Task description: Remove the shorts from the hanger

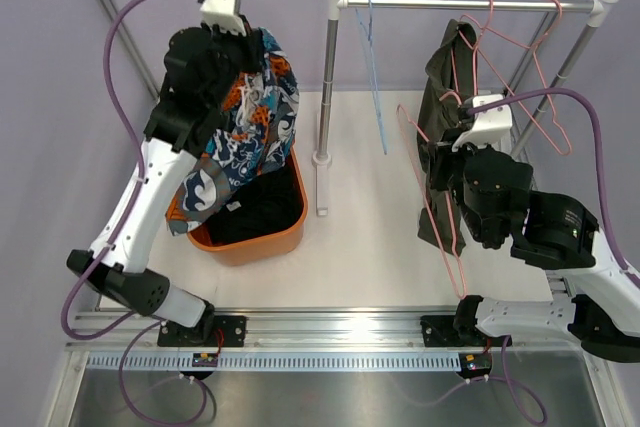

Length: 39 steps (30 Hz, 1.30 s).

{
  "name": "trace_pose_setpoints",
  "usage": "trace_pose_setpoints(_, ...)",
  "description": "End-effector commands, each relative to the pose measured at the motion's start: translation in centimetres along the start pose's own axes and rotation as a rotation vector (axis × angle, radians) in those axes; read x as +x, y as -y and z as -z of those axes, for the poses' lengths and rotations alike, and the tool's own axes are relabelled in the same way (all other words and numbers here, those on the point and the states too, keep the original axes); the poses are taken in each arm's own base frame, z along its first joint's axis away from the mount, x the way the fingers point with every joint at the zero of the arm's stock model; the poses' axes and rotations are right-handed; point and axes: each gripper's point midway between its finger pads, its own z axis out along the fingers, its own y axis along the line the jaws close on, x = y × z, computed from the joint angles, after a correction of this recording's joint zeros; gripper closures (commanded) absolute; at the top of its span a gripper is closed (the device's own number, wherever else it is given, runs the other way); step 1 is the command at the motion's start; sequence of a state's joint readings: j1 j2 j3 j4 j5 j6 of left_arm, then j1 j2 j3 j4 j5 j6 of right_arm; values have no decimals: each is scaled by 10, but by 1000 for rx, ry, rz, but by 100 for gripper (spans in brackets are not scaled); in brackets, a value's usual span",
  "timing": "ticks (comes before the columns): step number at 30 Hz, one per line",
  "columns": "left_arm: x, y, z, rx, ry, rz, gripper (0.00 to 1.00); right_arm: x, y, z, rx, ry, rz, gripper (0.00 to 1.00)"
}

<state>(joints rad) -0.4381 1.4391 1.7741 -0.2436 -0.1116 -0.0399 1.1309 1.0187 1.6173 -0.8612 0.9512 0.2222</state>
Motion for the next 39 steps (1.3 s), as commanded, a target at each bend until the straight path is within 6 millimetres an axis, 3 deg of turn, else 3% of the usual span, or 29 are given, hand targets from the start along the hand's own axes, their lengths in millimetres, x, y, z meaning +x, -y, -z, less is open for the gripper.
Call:
trace_pose_setpoints(1, -71, -21, 20, -28, 106, 183, 100, -1, 1, 1, 1, 12, -51, 100)
trace_pose_setpoints(3, -52, -49, 17, -119, 55, 238, 100, 2, -1, -1, 0, 10, -50, 100)
trace_pose_setpoints(5, -29, -62, 13, -146, 2, 362, 100, 4, -3, -3, -2, 8, -46, 100)
trace_pose_setpoints(6, 4, -82, 10, -187, -60, 406, 100, 4, -4, -4, 2, 10, -41, 100)
trace_pose_setpoints(9, 32, -78, 8, -108, -98, 508, 100, 1, -5, -5, 2, 14, -29, 100)
trace_pose_setpoints(12, 4, -74, 12, -78, -59, 445, 100, -5, -4, -3, -5, 24, -33, 100)
trace_pose_setpoints(13, -31, -70, 17, -49, 8, 412, 100, -7, -5, -2, -9, 26, -34, 100)
trace_pose_setpoints(15, -66, -63, 24, -7, 76, 376, 100, -9, -5, -3, -11, 27, -30, 100)
trace_pose_setpoints(16, -100, -52, 34, 56, 142, 344, 100, -10, -5, -3, -10, 29, -33, 100)
trace_pose_setpoints(18, -135, -38, 45, 134, 234, 307, 100, -11, -5, -3, -8, 29, -30, 100)
trace_pose_setpoints(21, -183, -8, 72, 294, 378, 245, 100, -13, -3, -2, -3, 34, -32, 100)
trace_pose_setpoints(24, -209, 11, 94, 396, 481, 190, 100, -15, -2, -1, -3, 40, -35, 100)
trace_pose_setpoints(28, -222, 27, 108, 493, 538, 156, 100, -16, -1, -1, -1, 44, -35, 100)
trace_pose_setpoints(32, -219, 25, 102, 492, 566, 165, 100, -16, -2, -2, -1, 45, -33, 100)
trace_pose_setpoints(37, -187, 5, 77, 394, 522, 206, 100, -13, -6, -4, -6, 40, -30, 100)
trace_pose_setpoints(39, -178, -3, 78, 348, 526, 202, 100, -11, -7, -4, -11, 36, -26, 100)
